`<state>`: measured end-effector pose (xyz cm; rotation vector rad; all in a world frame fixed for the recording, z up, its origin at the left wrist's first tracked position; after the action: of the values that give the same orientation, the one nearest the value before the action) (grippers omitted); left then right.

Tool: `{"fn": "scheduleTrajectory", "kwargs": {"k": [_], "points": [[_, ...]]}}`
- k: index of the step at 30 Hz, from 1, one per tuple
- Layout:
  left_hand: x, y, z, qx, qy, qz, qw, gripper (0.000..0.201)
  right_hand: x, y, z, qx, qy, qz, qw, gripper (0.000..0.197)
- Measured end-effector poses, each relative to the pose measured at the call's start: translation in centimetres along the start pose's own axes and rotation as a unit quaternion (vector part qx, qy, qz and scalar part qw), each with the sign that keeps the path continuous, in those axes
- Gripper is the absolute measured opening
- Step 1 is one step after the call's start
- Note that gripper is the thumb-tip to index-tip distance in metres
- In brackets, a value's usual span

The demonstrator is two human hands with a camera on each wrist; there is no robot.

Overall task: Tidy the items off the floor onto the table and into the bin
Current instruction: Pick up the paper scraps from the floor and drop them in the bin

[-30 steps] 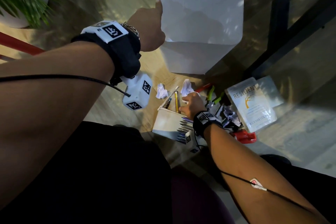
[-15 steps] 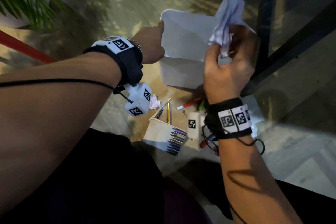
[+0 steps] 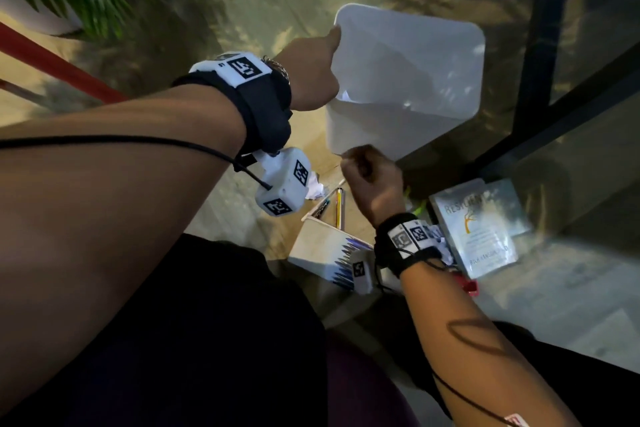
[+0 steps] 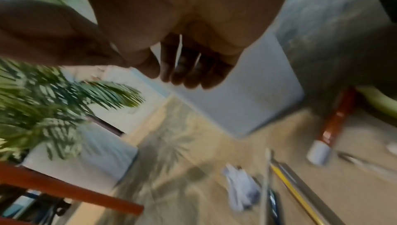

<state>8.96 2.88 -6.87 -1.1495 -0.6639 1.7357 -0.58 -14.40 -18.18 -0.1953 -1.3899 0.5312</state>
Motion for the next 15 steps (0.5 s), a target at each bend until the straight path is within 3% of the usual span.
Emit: {"fn": "scheduleTrajectory", "kwargs": {"k": [5,10,15], "points": [[0.5,-0.8,0.2,-0.051,0.026,-0.034,0.998,0.066,-7.4,7.1,-0.3,0.191,0.094,0.144,0.966,0.022],[0.9,-0.5,0.4,-0.061,0.039,-0.014,0.997,0.047,-8.9,10.4,-0.6,0.223,0.083,0.172,0.956,0.039],[1.4,0.1,-0.1,-0.052,0.033,-0.012,0.998,0.047,-9.7,12.7,-1.2,0.288,0.126,0.227,0.922,0.043]]}}
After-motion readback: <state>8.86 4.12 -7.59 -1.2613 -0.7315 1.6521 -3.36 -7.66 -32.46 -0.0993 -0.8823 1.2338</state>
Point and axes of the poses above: each hand's wrist, its own z-axis away from the middle knuckle, its own y-axis out of the palm, x = y × z, the point moved 5 cm from there along -z, towards the middle knuckle, and after that the axes turned 2 degrees about -z, right-handed, at the moved point
